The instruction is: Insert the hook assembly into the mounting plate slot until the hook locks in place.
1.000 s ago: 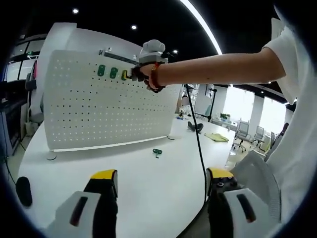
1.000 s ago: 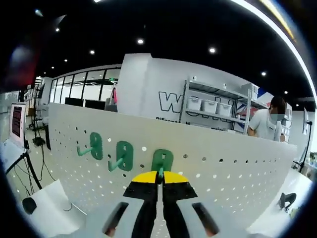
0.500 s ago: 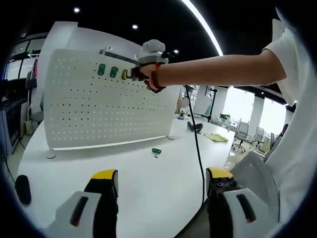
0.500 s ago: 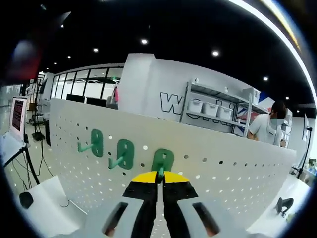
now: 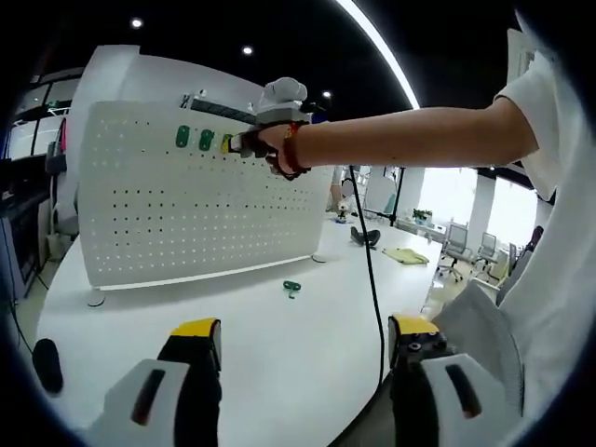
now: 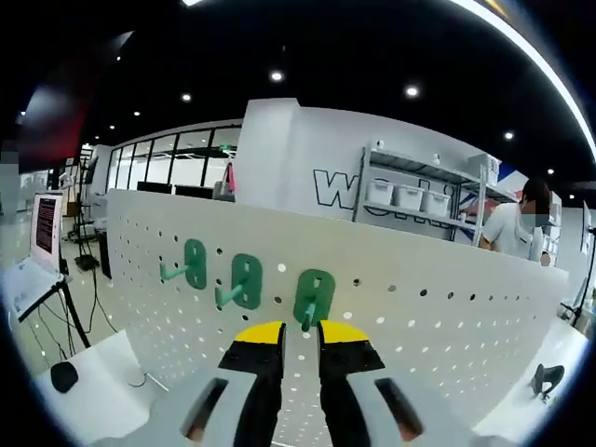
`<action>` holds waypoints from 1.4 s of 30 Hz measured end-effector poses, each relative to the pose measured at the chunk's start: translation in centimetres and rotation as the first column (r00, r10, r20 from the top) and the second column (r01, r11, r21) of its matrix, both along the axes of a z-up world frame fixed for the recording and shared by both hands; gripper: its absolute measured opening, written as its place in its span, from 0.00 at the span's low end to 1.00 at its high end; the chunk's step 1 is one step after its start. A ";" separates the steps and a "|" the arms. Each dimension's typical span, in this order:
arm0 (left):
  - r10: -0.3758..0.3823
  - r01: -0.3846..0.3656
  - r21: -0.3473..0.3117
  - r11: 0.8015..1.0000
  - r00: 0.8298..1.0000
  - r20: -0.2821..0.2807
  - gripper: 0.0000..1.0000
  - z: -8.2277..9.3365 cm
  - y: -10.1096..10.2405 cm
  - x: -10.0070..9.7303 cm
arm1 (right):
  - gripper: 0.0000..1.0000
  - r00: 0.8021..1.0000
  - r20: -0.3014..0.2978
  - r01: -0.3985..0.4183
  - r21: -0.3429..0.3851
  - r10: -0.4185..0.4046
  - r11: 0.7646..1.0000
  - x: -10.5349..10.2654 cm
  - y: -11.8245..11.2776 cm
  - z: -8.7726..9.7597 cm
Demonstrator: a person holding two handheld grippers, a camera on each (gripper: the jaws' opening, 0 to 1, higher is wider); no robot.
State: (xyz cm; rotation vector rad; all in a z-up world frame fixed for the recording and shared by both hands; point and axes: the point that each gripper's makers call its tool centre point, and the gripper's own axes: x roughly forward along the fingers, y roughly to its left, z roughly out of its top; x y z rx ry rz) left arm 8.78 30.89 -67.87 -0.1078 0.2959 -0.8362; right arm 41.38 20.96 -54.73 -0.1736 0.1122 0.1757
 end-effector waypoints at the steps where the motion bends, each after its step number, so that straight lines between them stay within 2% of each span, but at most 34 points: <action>1: 0.001 -0.001 0.000 1.000 1.000 0.001 0.75 0.1 -0.1 0.0 | 0.14 1.000 0.001 0.002 0.006 -0.002 1.000 -0.2 -0.2 0.0; 9: 0.002 -0.002 0.007 1.000 1.000 0.022 0.76 0.8 -0.8 -0.4 | 0.21 0.999 -0.012 -0.043 0.015 0.043 0.999 -1.5 -0.2 -0.5; 13: 0.013 -0.013 -0.014 1.000 0.999 0.035 0.77 1.4 -1.2 -0.4 | 0.22 0.998 -0.010 -0.063 0.013 0.063 0.998 -2.4 -0.5 -0.8; 17: 0.018 -0.018 -0.001 1.000 0.999 0.037 0.77 1.4 -1.7 -0.6 | 0.23 0.996 -0.029 -0.083 0.014 0.083 0.996 -3.2 -0.7 -1.4; 19: 0.018 -0.019 0.005 1.000 0.999 0.036 0.77 1.4 -2.0 -0.8 | 0.23 0.996 -0.019 -0.088 0.017 0.089 0.996 -3.8 -0.9 -1.3; 22: 0.017 -0.017 -0.003 1.000 0.999 0.039 0.77 1.5 -2.5 -1.0 | 0.27 0.994 -0.024 -0.107 0.020 0.108 0.994 -4.5 -1.1 -1.6; 25: 0.020 -0.020 -0.003 1.000 0.997 0.072 0.74 2.0 -3.1 -1.3 | 0.28 0.992 -0.016 -0.127 0.016 0.127 0.992 -5.1 -1.4 -1.7; 27: 0.026 -0.024 -0.030 0.999 0.998 0.057 0.75 2.2 -3.4 -1.3 | 0.30 0.991 -0.019 -0.135 0.023 0.136 0.991 -5.5 -1.8 -1.8; 30: 0.029 -0.029 -0.009 1.000 0.998 0.056 0.78 2.0 -3.8 -1.4 | 0.32 0.986 -0.010 -0.165 0.061 0.166 0.984 -6.0 -1.9 -1.6; 32: 0.026 -0.025 -0.005 1.000 0.998 0.052 0.78 2.1 -4.2 -1.5 | 0.32 0.981 -0.003 -0.192 0.039 0.192 0.981 -6.6 -1.8 -1.6; 40: 0.053 -0.053 0.003 0.999 0.997 0.056 0.78 2.4 -4.9 -1.8 | 0.32 0.972 -0.017 -0.230 0.083 0.233 0.970 -8.4 -2.7 -2.2; 42: 0.057 -0.057 -0.001 0.998 0.997 0.059 0.78 2.5 -5.2 -1.7 | 0.32 0.969 -0.017 -0.244 0.070 0.246 0.967 -8.8 -2.8 -2.5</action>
